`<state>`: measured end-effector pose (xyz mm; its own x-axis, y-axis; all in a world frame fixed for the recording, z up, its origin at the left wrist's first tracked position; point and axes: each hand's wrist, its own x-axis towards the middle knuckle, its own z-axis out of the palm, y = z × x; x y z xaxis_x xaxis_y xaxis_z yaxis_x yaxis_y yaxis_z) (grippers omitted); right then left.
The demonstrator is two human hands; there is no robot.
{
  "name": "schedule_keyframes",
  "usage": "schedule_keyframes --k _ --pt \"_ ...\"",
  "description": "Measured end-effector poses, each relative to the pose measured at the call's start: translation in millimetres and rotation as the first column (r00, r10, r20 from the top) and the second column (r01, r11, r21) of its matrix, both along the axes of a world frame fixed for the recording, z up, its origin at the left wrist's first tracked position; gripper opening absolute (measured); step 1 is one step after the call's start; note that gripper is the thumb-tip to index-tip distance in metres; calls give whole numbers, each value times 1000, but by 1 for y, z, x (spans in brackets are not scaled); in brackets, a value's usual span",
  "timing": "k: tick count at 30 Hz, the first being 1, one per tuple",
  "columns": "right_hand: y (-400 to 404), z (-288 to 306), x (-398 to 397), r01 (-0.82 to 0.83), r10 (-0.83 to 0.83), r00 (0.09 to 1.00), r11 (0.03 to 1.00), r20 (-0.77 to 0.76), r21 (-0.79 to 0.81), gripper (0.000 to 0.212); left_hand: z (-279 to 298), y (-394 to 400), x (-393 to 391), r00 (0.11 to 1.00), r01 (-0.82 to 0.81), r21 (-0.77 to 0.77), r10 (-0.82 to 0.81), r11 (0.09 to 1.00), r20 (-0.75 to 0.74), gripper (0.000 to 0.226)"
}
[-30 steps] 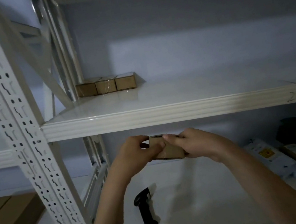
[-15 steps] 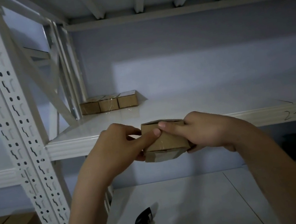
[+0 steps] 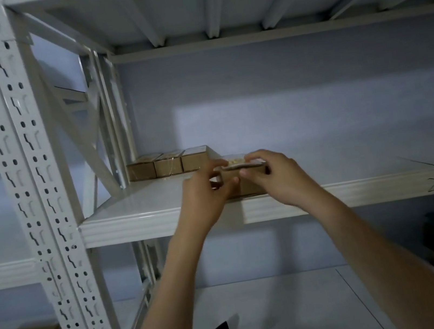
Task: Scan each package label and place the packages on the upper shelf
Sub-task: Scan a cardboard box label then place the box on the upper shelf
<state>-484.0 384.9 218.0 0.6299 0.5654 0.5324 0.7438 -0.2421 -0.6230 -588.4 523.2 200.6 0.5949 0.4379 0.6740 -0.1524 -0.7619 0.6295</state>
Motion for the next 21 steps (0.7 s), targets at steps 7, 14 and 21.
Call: schedule_keyframes --k 7,14,21 --pt "42 4 40 161 -148 985 977 93 -142 48 5 43 56 951 -167 303 234 938 -202 37" --pt "82 44 64 216 -198 976 820 92 -530 42 40 64 83 873 -46 533 294 845 -390 39" --pt "120 56 90 276 -183 961 642 207 -715 48 52 88 101 670 18 637 464 771 -580 62"
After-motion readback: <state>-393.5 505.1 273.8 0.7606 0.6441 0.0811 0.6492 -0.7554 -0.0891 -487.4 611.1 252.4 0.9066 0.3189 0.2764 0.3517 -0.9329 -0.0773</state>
